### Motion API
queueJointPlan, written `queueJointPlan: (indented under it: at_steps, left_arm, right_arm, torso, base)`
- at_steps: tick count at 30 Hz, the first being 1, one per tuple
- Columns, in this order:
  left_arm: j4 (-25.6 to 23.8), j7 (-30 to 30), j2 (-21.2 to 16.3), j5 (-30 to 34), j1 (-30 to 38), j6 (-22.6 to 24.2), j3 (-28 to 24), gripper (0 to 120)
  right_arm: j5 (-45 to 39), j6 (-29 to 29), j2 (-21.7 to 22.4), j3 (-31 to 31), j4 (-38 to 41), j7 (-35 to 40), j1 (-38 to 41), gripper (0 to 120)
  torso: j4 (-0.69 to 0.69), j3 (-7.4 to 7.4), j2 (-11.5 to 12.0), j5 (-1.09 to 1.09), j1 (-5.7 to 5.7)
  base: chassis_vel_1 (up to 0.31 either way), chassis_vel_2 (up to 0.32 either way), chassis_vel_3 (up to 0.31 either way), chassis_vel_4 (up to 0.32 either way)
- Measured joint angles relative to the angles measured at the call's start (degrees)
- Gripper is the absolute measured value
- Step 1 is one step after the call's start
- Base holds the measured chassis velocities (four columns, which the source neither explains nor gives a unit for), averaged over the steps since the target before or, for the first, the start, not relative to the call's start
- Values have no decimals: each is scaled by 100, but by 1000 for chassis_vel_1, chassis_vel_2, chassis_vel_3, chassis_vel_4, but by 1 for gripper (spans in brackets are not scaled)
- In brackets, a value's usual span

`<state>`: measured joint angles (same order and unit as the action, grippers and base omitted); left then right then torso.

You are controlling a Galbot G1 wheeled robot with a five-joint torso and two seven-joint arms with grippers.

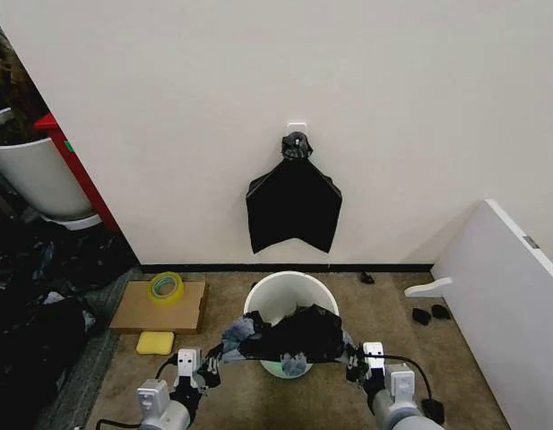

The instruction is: Place the garbage bag over the trash bin.

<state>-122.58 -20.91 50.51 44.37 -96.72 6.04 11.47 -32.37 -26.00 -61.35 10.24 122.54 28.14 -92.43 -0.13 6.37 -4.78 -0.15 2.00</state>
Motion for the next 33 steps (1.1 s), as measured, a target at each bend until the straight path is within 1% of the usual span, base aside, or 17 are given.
queueJointPlan:
  at_steps: [5, 9, 15, 16, 17, 18, 19, 21, 22, 26, 27, 28, 29, 30, 32, 33]
  left_arm:
    - [186, 0, 15, 0, 150, 16, -74, 0]
    - [441, -54, 148, 74, 560, 66, -172, 0]
    - [479, -114, 257, 172, 803, 150, -183, 0]
    - [473, -123, 257, 180, 797, 168, -176, 5]
    - [437, -126, 254, 181, 738, 202, -145, 13]
    - [437, -126, 254, 181, 738, 202, -145, 13]
    - [398, -124, 252, 178, 671, 242, -113, 18]
    - [320, -115, 262, 105, 525, 291, -39, 27]
    - [320, -115, 262, 105, 525, 291, -39, 27]
    - [202, -143, 282, -92, 291, 264, 98, 44]
    - [202, -143, 282, -92, 291, 264, 98, 44]
    - [170, -161, 285, -108, 227, 235, 120, 47]
    - [109, -168, 289, -110, 126, 173, 150, 55]
    - [64, -167, 286, -111, 64, 135, 167, 60]
    - [-37, -130, 265, -100, -57, 77, 196, 68]
    - [-37, -130, 265, -100, -57, 77, 196, 68]
  right_arm:
    - [0, -43, -27, -40, -133, -4, 145, 0]
    - [-73, -53, -118, -108, -369, 13, 430, 0]
    - [-121, -23, -183, -126, -467, 23, 528, 0]
    - [-122, 7, -184, -123, -478, 15, 519, 0]
    - [-122, 58, -185, -102, -480, -11, 483, 0]
    - [-122, 58, -185, -102, -480, -11, 483, 0]
    - [-118, 92, -185, -90, -477, -33, 441, 0]
    - [-108, 156, -173, -59, -412, -78, 316, 10]
    - [-108, 156, -173, -59, -412, -78, 316, 10]
    - [-60, 278, -119, 13, -171, -135, 7, 27]
    - [-60, 278, -119, 13, -171, -135, 7, 27]
    - [-53, 329, -108, 47, -94, -154, -87, 32]
    - [-28, 439, -98, 91, -7, -182, -202, 37]
    - [-7, 508, -90, 122, 43, -200, -274, 40]
    - [23, 651, -78, 169, 120, -232, -386, 50]
    - [23, 651, -78, 169, 120, -232, -386, 50]
  torso:
    - [1, 0, 0, 0, 0]
    - [1, 0, 0, 0, 0]
    - [0, 0, 0, 0, 0]
    - [0, 0, 0, 0, 0]
    - [0, 0, 0, 0, 1]
    - [0, 0, 0, 0, 1]
    - [1, 0, 0, 0, 0]
    - [1, 0, 0, 1, 0]
    - [1, 0, 0, 1, 0]
    - [0, 0, 0, 1, 0]
    - [0, 0, 0, 1, 0]
    - [0, 0, 0, 0, 0]
    - [1, 0, 0, 1, 0]
    - [1, 0, 0, 0, 0]
    - [0, 0, 0, 0, 0]
    - [0, 0, 0, 0, 0]
  base:
    - [0, 0, 0, 0]
    - [0, 0, 0, 0]
    - [0, 0, 0, 0]
    - [0, 0, 0, 0]
    - [0, 0, 0, 0]
    - [0, 0, 0, 0]
    - [0, 0, 0, 0]
    - [0, 0, 0, 0]
    - [0, 0, 0, 0]
    - [0, 0, 0, 0]
    - [0, 0, 0, 0]
    - [0, 0, 0, 0]
    - [0, 0, 0, 0]
    - [0, 0, 0, 0]
    - [0, 0, 0, 0]
    - [0, 0, 0, 0]
